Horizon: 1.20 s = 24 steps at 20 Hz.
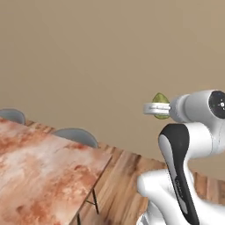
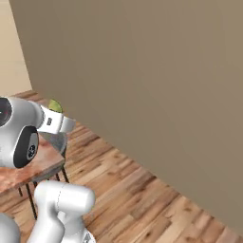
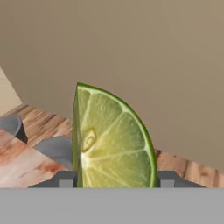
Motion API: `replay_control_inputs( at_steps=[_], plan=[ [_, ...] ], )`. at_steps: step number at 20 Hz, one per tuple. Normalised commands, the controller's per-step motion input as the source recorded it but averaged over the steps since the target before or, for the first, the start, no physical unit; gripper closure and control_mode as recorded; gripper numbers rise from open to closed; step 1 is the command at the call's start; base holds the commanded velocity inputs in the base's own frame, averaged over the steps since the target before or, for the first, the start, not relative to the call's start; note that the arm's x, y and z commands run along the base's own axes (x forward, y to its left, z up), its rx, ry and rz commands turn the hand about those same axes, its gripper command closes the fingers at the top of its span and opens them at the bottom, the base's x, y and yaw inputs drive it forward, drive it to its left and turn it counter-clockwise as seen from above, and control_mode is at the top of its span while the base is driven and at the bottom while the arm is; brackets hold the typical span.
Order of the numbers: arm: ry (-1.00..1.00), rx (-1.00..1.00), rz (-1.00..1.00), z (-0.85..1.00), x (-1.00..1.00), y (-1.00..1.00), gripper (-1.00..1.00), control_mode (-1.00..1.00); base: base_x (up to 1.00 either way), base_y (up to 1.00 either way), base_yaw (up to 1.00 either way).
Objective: Take the lemon wedge from the fridge and place it on the plate with fish on the dining counter.
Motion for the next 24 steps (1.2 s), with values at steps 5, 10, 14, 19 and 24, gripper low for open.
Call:
replay_control_inputs(
  at_steps=[5, 10, 14, 19, 24],
  plan=[
    [0.00, 0.00, 0.00, 0.00, 0.00, 0.00, 1.00, 1.00, 1.00, -0.26, 0.62],
    [0.00, 0.00, 0.00, 0.00, 0.00, 0.00, 1.00, 1.00, 1.00, -0.44, 0.56],
    [0.00, 0.00, 0.00, 0.00, 0.00, 0.00, 1.00, 1.00, 1.00, -0.81, 0.39],
    [0.00, 0.00, 0.00, 0.00, 0.00, 0.00, 1.00, 1.00, 0.73, -0.36, 0.62],
    [0.00, 0.00, 0.00, 0.00, 0.00, 0.00, 1.00, 1.00, 0.53, -0.21, 0.73]
  ],
)
